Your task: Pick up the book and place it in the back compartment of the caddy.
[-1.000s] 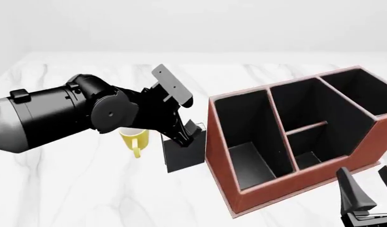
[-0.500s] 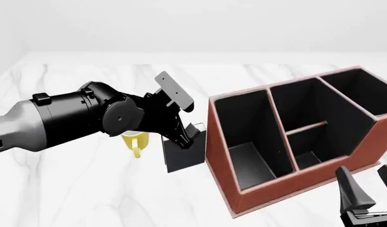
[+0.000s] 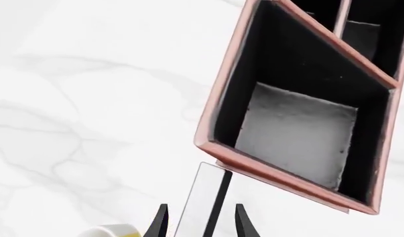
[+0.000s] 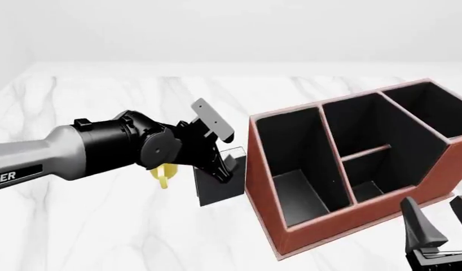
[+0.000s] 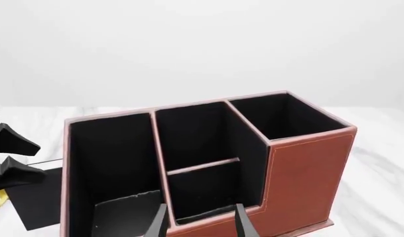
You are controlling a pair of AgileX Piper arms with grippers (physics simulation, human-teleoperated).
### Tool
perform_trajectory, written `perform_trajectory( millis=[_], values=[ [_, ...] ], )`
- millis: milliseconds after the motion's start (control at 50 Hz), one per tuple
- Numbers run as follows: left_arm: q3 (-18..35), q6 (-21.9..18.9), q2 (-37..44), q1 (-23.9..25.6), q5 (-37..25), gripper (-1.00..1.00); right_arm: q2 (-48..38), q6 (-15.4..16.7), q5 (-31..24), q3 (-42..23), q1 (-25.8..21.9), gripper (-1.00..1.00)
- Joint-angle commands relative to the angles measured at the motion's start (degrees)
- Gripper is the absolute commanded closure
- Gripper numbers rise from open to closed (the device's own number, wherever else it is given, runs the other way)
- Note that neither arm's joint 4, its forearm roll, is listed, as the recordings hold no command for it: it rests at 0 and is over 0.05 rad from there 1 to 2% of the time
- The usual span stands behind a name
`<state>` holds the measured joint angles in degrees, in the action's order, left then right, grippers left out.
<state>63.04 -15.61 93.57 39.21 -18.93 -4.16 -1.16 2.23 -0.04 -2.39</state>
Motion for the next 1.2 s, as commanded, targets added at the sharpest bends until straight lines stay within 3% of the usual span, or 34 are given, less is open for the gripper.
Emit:
perform_trajectory(
  millis=[20, 760, 780, 1020, 1200],
  values=[
    [-0.95, 0.03, 1.95, 0.0, 1.93, -1.0, -1.03, -0.59, 0.9, 0.0, 0.25, -1.0],
    [-2.81, -1.53, 8.71, -1.87, 8.58, -1.0, -2.25, -0.79, 1.97, 0.01, 0.24, -1.0],
    [-4.15, 0.73, 6.4, 0.02, 9.08, 1.0, -2.15, -0.8, 1.86, 0.01, 0.27, -1.0],
    [-6.3, 1.82, 2.73, 0.96, 7.69, 1.0, -1.42, -0.83, 1.24, 0.01, 0.29, -1.0],
    [-8.8, 5.13, -7.29, 5.25, 1.47, 1.0, -0.99, -0.47, 0.93, 0.01, 0.31, -1.0]
  ],
)
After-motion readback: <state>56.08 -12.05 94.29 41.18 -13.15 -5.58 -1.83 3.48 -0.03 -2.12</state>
